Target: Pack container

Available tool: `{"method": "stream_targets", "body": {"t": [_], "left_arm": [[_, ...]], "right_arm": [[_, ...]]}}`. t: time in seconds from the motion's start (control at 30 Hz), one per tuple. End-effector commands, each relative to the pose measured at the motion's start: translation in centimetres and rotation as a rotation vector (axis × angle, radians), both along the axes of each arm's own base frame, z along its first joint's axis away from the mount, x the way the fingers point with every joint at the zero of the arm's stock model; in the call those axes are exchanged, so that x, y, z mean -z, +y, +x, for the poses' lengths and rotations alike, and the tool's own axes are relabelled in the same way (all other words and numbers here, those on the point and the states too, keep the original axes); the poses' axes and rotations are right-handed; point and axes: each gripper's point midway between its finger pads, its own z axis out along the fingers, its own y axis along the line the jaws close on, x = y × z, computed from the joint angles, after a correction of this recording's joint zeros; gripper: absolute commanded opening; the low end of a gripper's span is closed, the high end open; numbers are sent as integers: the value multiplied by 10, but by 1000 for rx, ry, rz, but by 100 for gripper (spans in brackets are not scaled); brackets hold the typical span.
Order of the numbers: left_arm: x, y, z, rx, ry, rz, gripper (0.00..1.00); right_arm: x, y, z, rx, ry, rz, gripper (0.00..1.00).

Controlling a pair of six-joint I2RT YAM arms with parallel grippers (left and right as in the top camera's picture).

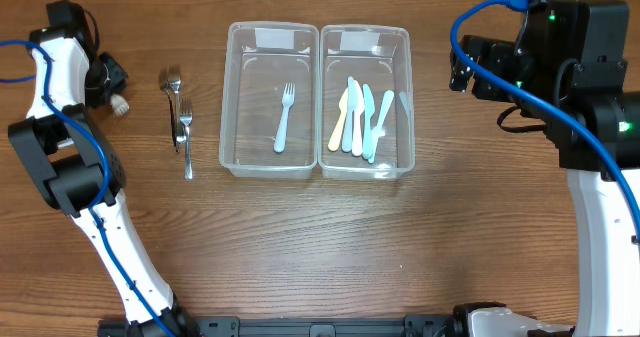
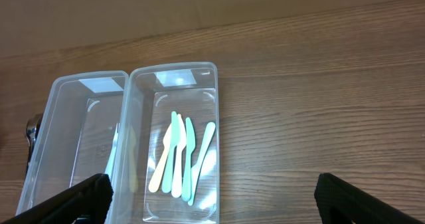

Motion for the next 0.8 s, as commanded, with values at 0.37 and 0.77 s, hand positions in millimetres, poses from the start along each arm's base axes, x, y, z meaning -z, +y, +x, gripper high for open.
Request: {"method": "stream_targets", "body": {"t": [0.37, 0.77], "left_arm": [[-5, -26, -6, 162, 36, -78, 4], [-214, -110, -33, 366, -229, -15, 4]], "right_arm": [[-1, -4, 2, 13, -7, -13, 100], [-1, -4, 2, 13, -7, -13, 100]]}}
